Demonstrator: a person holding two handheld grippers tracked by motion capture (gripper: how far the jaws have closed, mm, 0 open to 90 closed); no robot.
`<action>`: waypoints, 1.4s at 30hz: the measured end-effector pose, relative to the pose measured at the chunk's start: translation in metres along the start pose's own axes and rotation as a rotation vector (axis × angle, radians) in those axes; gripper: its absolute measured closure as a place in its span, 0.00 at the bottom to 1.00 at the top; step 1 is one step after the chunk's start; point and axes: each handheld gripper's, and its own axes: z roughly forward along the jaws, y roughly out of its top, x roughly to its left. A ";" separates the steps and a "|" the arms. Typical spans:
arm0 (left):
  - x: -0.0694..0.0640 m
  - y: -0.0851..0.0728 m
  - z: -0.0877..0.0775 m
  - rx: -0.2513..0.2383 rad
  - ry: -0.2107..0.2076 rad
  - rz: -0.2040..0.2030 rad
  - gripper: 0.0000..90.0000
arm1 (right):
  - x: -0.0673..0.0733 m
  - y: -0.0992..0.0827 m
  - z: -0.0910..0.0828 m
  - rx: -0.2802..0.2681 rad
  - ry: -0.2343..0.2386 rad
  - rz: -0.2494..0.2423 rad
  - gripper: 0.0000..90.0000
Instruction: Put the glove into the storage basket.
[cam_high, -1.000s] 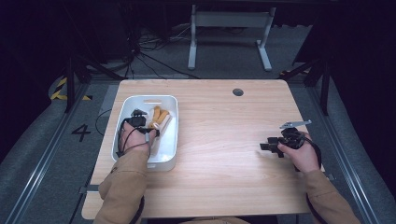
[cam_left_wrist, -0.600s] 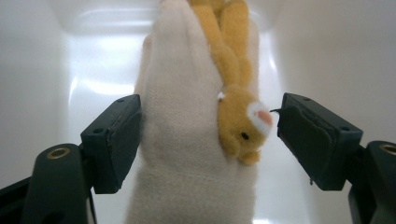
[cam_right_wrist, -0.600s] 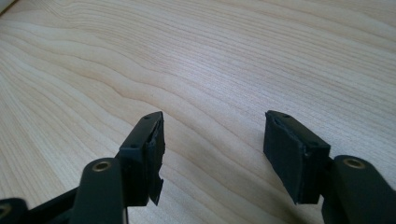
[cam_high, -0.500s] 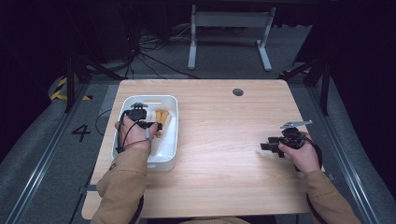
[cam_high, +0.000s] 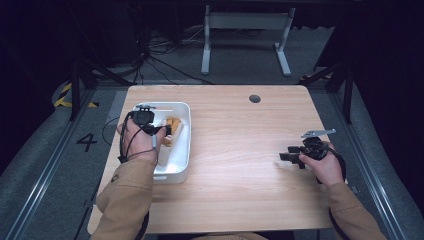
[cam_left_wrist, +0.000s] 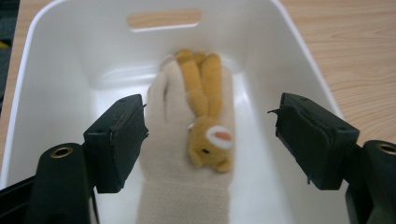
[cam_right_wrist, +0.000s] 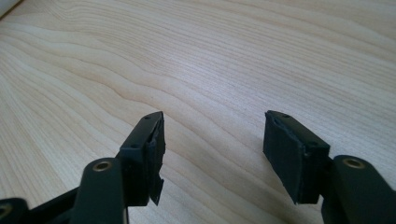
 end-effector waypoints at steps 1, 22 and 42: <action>-0.002 0.001 -0.003 -0.012 -0.015 0.007 0.28 | 0.000 0.000 -0.001 -0.007 -0.001 -0.006 0.45; -0.082 -0.009 -0.035 -0.064 -0.335 0.285 0.27 | 0.000 -0.008 -0.014 -0.011 -0.022 -0.042 0.46; -0.135 -0.066 0.013 0.063 -0.549 0.473 0.28 | 0.000 -0.014 -0.013 -0.003 -0.012 -0.046 0.47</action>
